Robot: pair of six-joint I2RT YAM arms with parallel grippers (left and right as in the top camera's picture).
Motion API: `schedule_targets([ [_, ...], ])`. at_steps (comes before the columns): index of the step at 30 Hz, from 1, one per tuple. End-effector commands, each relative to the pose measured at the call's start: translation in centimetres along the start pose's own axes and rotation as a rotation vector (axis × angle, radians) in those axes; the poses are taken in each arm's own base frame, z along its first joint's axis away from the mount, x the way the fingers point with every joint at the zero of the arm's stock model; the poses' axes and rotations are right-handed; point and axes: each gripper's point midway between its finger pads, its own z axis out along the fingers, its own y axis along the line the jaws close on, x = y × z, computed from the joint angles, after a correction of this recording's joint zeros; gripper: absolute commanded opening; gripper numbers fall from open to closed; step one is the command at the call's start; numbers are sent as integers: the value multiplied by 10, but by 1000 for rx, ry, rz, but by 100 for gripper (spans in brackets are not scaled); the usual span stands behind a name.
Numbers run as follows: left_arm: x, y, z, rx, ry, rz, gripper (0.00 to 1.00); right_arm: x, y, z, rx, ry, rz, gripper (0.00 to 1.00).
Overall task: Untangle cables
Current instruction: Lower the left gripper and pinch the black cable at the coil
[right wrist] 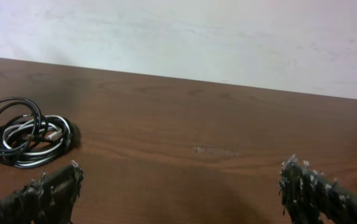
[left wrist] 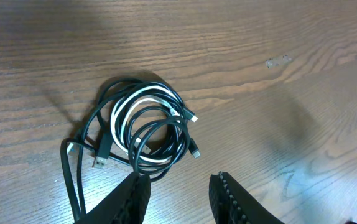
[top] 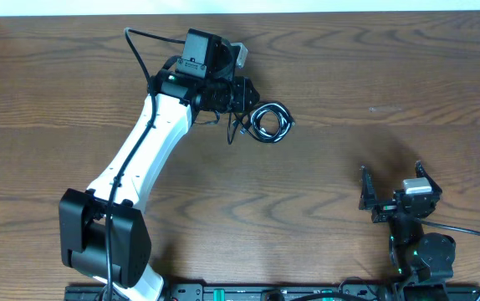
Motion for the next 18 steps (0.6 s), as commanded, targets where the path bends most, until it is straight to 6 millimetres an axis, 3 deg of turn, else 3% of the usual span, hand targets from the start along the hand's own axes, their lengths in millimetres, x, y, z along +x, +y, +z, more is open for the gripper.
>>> schedule_targets([
  [1, -2, -4, -7, 8, -13, 11, 38, 1, 1, 0, -3, 0, -8, 99],
  [8, -2, -4, -7, 8, -14, 11, 38, 1, 1, 0, -3, 0, -8, 99],
  [10, -2, -4, -7, 8, -14, 12, 45, 1, 1, 0, -3, 0, -8, 99],
  [18, -2, -4, -7, 8, -14, 12, 53, 1, 1, 0, -3, 0, -8, 99],
])
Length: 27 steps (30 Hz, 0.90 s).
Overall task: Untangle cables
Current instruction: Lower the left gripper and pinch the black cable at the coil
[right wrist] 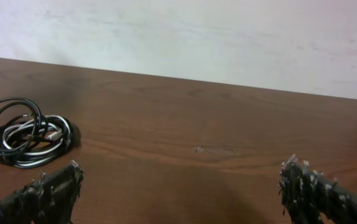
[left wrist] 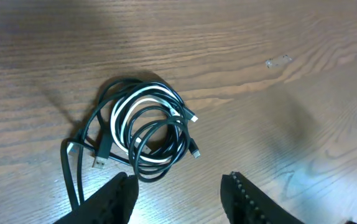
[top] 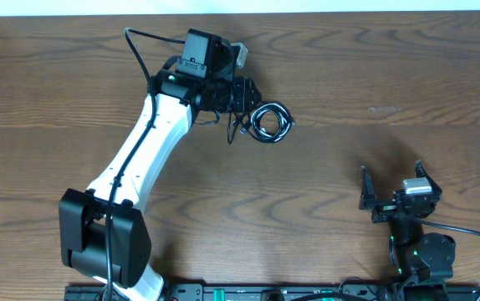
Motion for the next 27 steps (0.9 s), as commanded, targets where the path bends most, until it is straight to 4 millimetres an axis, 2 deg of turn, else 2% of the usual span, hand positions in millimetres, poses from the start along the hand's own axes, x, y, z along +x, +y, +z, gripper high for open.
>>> schedule_targets([
  [1, -2, -4, -7, 8, -14, 12, 54, 1, 1, 0, -3, 0, -8, 99],
  [5, -4, -4, -7, 9, -22, 16, 59, 1, 1, 0, -3, 0, -8, 99],
  [9, -8, 13, -8, -89, -47, 13, 61, 1, 1, 0, -3, 0, -8, 99],
  [11, -8, 20, -9, -129, -50, 11, 65, 1, 1, 0, -3, 0, -8, 99],
  [15, -7, 50, -13, -301, -58, 21, 72, 1, 1, 0, -3, 0, -8, 99],
  [18, -1, 74, -18, -435, -37, 10, 73, 1, 1, 0, -3, 0, -8, 99],
  [23, 26, 87, 3, -441, 100, 27, 73, 1, 1, 0, -3, 0, -8, 99],
  [27, 42, 85, 26, -361, 184, 39, 72, 1, 1, 0, -3, 0, -8, 99],
])
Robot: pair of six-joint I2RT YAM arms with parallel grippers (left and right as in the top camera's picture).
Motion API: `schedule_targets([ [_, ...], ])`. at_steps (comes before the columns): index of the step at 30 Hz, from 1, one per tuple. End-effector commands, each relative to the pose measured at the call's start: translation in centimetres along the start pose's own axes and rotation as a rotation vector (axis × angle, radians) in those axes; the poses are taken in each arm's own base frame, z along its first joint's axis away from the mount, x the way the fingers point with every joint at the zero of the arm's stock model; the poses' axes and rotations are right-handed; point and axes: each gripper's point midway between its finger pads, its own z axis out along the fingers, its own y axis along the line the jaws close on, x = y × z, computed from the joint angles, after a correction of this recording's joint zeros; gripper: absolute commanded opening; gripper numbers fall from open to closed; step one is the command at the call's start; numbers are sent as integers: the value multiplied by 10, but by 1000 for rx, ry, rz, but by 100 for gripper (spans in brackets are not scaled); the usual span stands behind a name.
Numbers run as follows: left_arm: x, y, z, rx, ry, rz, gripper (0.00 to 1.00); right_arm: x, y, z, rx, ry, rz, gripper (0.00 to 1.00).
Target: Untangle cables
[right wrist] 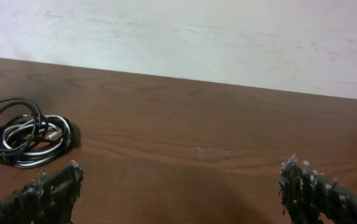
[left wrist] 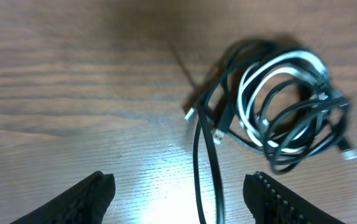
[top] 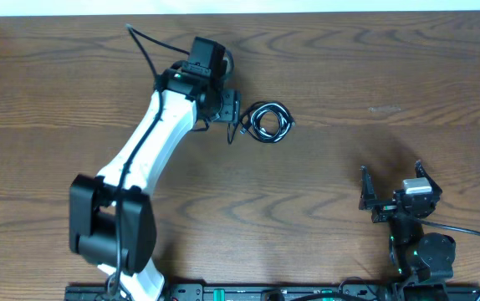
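Observation:
A tangled coil of black and white cables [top: 269, 122] lies on the brown table, also in the left wrist view as the coil [left wrist: 290, 106] and far left in the right wrist view as the bundle [right wrist: 26, 134]. Two black strands [left wrist: 206, 180] trail from it toward the camera, between the left fingers. My left gripper [top: 232, 107] [left wrist: 178, 199] stands open just left of the coil, holding nothing. My right gripper [top: 365, 196] [right wrist: 178, 193] is open near the table's front right, far from the cables.
The wooden table [top: 349, 75] carries a small pale scuff [top: 385, 109] at the right of the coil. A white wall [right wrist: 178, 37] lies beyond the far edge.
The left gripper has opened wider and swung to the left side of the coil, so the coil now sits at the upper right of its view. The right arm is unmoved.
The left gripper hovered by the coil with its jaws fairly close together. Then the jaws stood further apart over the same spot. Now they are wide open, moved left, with the trailing strands between them. The coil and the right arm kept still.

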Motion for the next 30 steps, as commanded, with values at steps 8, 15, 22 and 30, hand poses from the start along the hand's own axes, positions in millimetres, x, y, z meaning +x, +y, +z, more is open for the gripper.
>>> schedule_targets([
  [8, 14, -5, 29, 46, 86, 63, 40, 1, 1, 0, -3, 0, -9, 99],
  [15, 12, -6, 25, 53, 74, 60, 8, 1, 1, 0, -3, 0, -9, 99],
  [22, -7, -26, -35, 140, -57, 77, 7, 1, 1, 0, -3, 0, -9, 99],
  [30, -16, -54, -130, 288, -252, 109, 8, 1, 1, 0, -3, 0, -9, 99],
])
